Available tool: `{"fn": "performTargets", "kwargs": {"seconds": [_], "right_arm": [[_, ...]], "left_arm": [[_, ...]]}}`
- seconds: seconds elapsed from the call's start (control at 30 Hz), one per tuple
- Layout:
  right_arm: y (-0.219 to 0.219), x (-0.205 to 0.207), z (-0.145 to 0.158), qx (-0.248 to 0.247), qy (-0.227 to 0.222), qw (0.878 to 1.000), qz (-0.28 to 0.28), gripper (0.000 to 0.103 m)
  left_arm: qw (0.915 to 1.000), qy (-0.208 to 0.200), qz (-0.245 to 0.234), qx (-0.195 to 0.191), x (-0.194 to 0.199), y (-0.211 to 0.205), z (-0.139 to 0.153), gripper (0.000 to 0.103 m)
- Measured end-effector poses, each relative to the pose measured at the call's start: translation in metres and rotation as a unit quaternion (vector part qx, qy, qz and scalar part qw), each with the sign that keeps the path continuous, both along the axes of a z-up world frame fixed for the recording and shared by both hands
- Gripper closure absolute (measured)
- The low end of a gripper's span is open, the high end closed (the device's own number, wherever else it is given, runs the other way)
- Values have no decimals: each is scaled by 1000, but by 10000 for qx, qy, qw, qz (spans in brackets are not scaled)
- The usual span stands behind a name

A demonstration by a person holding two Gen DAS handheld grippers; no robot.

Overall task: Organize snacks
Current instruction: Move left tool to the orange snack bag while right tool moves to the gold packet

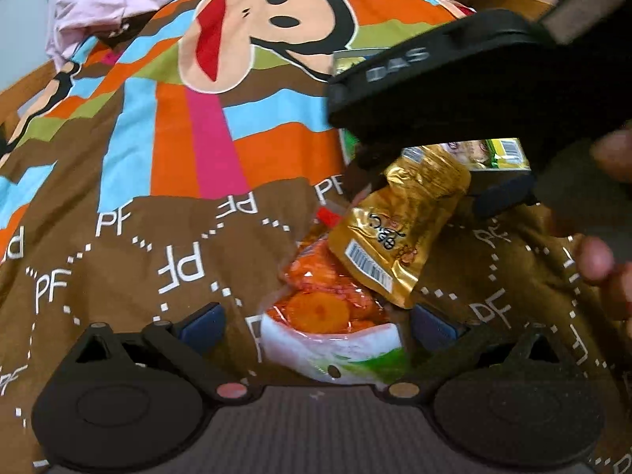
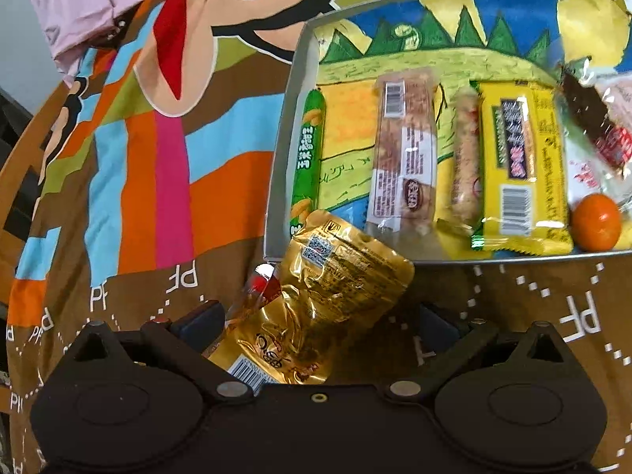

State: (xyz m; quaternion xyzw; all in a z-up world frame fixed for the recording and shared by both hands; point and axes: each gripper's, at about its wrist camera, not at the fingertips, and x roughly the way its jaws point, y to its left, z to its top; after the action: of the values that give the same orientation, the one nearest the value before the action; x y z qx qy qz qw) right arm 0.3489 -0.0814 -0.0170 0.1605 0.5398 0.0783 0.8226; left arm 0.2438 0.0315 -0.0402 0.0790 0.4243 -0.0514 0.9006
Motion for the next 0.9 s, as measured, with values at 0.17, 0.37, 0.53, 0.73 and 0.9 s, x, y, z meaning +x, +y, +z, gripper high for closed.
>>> {"fn": "performTargets", "kwargs": {"seconds": [0.17, 0.37, 0.53, 0.73, 0.9], "right_arm": [[-7, 1, -10, -37, 14, 9999, -145, 18], [-24, -11, -8, -134, 0, 9999, -6, 32], [-43, -21, -7, -121, -104, 9997, 188, 33], [-48, -18, -14, 437, -79, 9990, -11, 16], [-33, -15, -18, 144, -228, 9996, -21, 45]], "left_arm": [[9997, -52, -167, 168, -4, -6, -2, 1], [9994, -82, -271, 221, -5, -8, 0, 1], [9985, -192, -426, 301, -8, -10, 4, 0], [9980, -279, -485, 288, -6, -9, 4, 0], [9982, -173, -499, 292, -3, -9, -2, 0]]}}
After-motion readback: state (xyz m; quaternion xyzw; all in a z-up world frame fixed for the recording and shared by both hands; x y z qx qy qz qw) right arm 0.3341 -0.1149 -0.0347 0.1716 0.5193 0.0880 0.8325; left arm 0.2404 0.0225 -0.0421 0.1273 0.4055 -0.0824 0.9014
